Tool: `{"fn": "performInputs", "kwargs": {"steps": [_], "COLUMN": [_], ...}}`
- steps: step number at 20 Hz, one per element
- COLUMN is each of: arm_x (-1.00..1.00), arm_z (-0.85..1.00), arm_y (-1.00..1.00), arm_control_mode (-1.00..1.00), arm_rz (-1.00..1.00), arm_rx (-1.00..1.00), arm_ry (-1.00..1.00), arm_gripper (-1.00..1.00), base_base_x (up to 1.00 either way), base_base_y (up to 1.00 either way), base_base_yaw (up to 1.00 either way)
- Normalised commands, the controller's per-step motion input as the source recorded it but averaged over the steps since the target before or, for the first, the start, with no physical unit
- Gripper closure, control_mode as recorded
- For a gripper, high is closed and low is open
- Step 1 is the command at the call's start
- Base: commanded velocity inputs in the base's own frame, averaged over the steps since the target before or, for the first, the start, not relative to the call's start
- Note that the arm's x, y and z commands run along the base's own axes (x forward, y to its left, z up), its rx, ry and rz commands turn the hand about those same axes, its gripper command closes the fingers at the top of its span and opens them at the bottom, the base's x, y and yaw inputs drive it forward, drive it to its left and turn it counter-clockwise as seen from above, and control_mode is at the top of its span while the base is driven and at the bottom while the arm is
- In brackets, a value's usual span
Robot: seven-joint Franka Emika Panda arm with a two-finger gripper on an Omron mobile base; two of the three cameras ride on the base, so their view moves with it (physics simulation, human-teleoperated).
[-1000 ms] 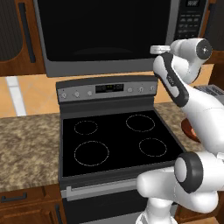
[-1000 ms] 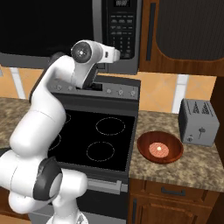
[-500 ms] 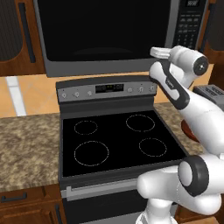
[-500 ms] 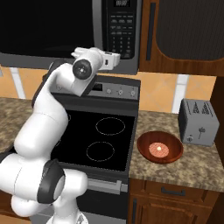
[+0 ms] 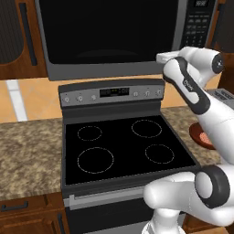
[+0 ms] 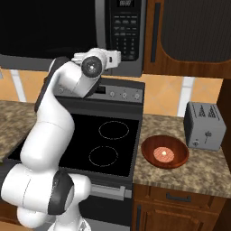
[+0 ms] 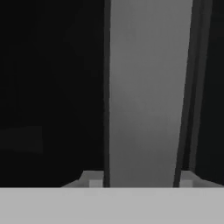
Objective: Open the microwave, place the bowl with waffle inside the microwave, then close the microwave door and turn it on.
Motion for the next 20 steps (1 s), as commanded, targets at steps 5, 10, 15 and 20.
{"fn": "performInputs", "kwargs": {"steps": [5,10,15,20], "arm_x": [-0.42,-0.65,-0.81,-0.77], "arm_z": [0.56,0.61,0.47,0.33], "arm_y": [1.00,1.00,1.00,1.00], "arm_control_mode": [-1.00,-1.00,-1.00,-1.00], "arm_rz": [0.17,0.14,0.11,0.05], "arm_rx": [-0.39,-0.45,-0.47,-0.46], "arm_ry": [0.14,0.10,0.05,0.01], "arm_gripper": [1.00,1.00,1.00,1.00], "base_base_x": [0.00,0.00,0.00,0.00], "base_base_y": [0.00,0.00,0.00,0.00], "base_base_yaw": [0.00,0.00,0.00,0.00]}}
